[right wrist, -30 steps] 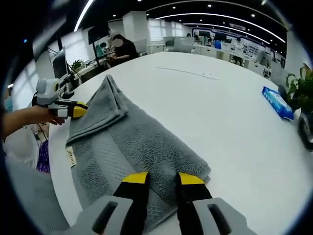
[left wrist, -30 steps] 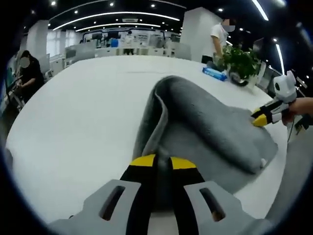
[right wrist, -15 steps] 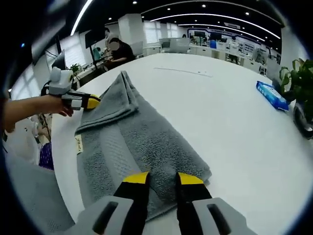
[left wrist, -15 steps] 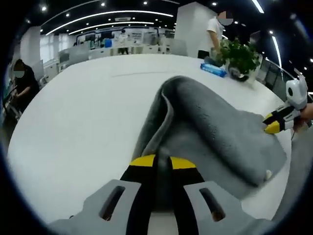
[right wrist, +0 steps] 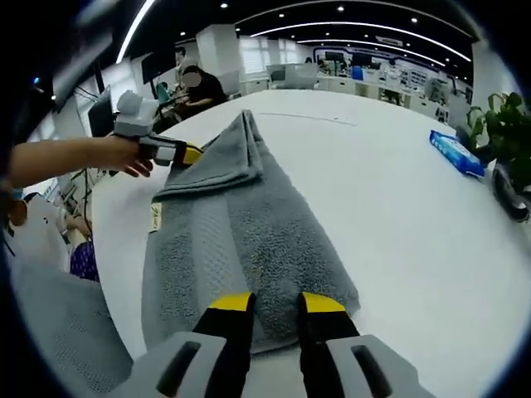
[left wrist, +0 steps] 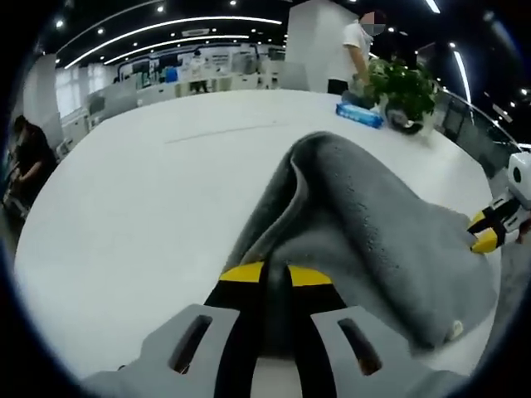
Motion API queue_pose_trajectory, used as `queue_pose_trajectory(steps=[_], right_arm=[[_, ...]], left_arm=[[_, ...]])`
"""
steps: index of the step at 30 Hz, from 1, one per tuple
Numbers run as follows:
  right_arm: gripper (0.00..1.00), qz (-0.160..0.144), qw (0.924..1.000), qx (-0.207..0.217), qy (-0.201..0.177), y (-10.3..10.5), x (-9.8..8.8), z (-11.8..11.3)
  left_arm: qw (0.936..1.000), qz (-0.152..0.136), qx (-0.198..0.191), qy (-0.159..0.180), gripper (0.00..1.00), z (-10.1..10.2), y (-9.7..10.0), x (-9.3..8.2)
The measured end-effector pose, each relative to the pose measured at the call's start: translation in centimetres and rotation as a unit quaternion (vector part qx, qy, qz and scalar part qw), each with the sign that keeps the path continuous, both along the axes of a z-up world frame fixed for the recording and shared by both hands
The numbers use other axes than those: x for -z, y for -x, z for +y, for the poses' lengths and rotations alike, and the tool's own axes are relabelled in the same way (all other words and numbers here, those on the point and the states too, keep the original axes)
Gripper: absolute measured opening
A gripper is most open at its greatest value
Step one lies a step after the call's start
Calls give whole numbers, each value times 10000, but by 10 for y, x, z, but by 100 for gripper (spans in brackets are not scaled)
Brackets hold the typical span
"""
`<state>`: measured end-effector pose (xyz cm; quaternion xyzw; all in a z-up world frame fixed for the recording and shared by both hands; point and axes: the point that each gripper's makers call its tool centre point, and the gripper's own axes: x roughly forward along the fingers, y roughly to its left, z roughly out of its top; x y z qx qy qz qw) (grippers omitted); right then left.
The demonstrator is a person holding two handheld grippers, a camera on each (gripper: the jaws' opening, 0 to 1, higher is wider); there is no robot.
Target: Open the folded towel by lifting each exposed corner and separating the folded layers until the towel lies flat within the target outline without major curled edges
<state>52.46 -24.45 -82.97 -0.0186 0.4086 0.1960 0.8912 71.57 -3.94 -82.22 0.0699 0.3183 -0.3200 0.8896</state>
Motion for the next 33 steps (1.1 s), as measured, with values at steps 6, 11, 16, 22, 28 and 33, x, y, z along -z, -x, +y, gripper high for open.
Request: queue_pose_trajectory(steps=[6,11,16,22,28,33], right_arm=[[19,39,10000,-17,35,9,0,4],[19,58,10000,-7,35,15,0,9],[19,97,9999,-43,15,22,0,15],[19,105,9999,-25,-57,28,0,22],[20,50,9999,-119,-62,31,0,30],[21,47,9998,-152,-71,32,0,36]], left_arm=[[9998,-21,199,-85,8,-18,-15,0],[9995,-36,315,-86,8,-29,-24,0],[9988,-39,474,-84,8,-41,-31,0],[9970,-72,744,-187,8,-58,-42,1],[9956,-207,885,-237,8,-74,-52,1],[9943,-290,998,-218,8,-87,-61,1]])
